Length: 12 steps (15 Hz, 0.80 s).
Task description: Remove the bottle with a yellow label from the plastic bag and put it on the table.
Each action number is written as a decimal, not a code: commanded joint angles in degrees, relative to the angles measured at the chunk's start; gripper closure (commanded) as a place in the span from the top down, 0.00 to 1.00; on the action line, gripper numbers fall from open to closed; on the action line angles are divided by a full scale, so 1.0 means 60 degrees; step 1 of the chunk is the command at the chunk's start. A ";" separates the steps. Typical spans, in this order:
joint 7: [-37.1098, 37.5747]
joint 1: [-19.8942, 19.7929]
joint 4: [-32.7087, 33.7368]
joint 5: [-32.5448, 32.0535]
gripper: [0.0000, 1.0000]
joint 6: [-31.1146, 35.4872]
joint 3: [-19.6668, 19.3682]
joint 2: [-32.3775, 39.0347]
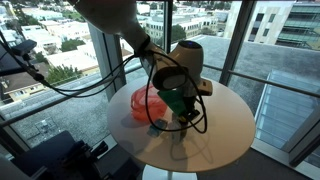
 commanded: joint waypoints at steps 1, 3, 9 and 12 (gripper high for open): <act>-0.0409 -0.0333 -0.0038 0.0265 0.20 0.0251 0.0356 0.0188; -0.0478 -0.0426 -0.0054 0.0313 0.70 0.0223 0.0494 0.0183; -0.0653 -0.0327 -0.0298 0.0088 1.00 -0.0246 0.0658 -0.0618; -0.0575 -0.0118 -0.0279 -0.0040 1.00 -0.1061 0.0666 -0.1112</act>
